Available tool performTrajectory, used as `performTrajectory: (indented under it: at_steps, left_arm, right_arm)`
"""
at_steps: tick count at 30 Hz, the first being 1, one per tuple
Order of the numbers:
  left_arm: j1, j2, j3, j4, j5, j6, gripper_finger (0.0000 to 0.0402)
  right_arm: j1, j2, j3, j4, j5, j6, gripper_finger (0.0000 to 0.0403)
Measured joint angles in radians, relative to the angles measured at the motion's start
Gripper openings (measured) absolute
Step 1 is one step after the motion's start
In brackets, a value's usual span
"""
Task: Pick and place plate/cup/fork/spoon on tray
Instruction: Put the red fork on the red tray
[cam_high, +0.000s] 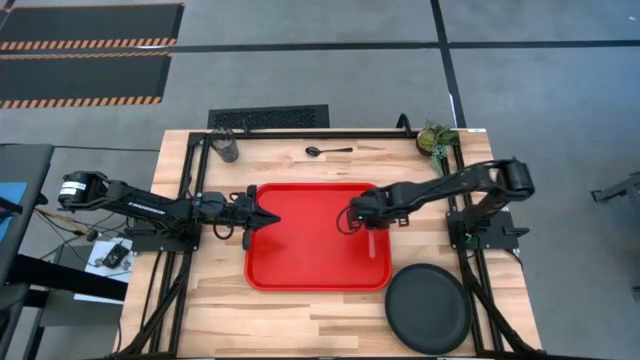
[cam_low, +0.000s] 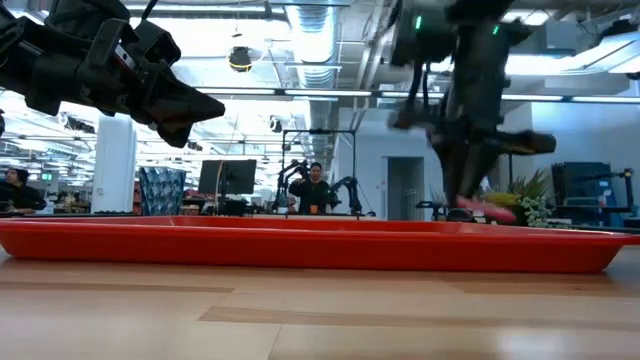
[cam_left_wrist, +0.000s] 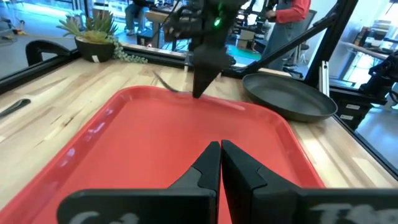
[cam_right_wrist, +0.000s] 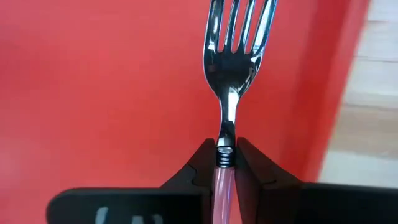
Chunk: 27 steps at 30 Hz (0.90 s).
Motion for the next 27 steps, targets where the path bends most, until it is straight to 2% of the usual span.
performTrajectory:
  at_steps: [2,12,27]
  left_arm:
    - [0.0,0.0,0.0,-0.007,0.0,-0.003,0.0002]
    - [0.0,0.0,0.0,-0.013,-0.001,-0.003,0.0002]
    - [0.0,0.0,0.0,-0.013,-0.002,-0.007,0.0002]
  right_arm:
    - [-0.022,0.037,-0.001,-0.028,-0.049,0.001,0.0048]
    - [-0.084,0.111,-0.001,0.011,-0.101,-0.067,0.0048]
    - [-0.104,0.11,-0.001,-0.011,-0.097,-0.102,0.0048]
